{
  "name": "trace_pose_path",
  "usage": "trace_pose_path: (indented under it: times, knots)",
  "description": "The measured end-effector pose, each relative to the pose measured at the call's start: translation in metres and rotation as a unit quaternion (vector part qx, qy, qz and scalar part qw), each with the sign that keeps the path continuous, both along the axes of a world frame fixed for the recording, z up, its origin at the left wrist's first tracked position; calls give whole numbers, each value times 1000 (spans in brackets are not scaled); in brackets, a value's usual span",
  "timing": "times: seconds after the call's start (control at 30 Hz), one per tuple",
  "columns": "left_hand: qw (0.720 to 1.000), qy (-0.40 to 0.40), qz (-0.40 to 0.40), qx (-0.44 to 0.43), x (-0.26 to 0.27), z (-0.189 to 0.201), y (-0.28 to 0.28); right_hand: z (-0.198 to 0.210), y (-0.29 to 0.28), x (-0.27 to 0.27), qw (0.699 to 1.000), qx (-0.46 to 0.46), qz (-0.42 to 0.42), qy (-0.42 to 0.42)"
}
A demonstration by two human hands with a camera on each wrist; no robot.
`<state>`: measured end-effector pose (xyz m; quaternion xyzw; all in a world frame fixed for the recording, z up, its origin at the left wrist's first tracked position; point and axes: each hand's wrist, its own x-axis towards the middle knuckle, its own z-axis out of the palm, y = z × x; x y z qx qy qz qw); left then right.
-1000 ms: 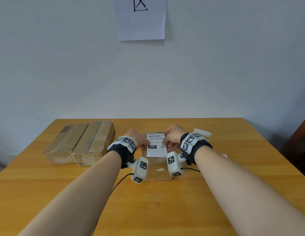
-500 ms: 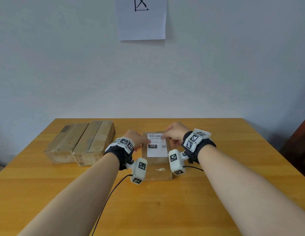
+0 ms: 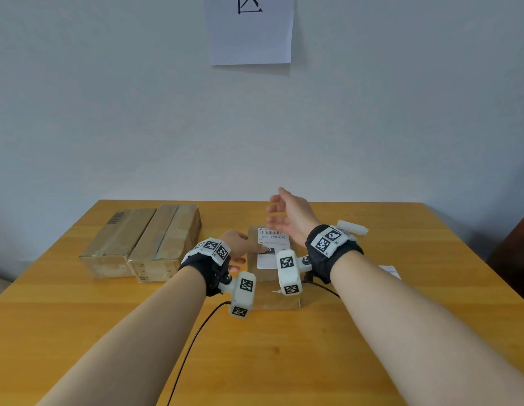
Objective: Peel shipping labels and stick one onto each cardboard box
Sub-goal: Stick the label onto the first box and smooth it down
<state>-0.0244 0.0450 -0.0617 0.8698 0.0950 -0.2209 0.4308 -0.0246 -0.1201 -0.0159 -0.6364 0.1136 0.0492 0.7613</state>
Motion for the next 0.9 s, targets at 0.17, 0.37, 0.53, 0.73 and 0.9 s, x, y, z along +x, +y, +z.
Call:
trace_pose_path:
  times: [0.17,0.37,0.53,0.73,0.9]
  knots:
    - [1000,9,-6,-10,1,-2,3,-3,3,-1,992,102,-40,61]
    - [999,31,-38,-11,4,-7,3,-11,13,-1,989,104,-49,92]
    - [996,51,-79,3,5,-12,3,-17,18,1,986,134,-25,95]
    - [987,55,-148,13,8,-16,3,-18,18,4,983,166,-12,83]
    - [982,76,-171,-25,14,-18,9,-13,10,12,995,102,3,-18]
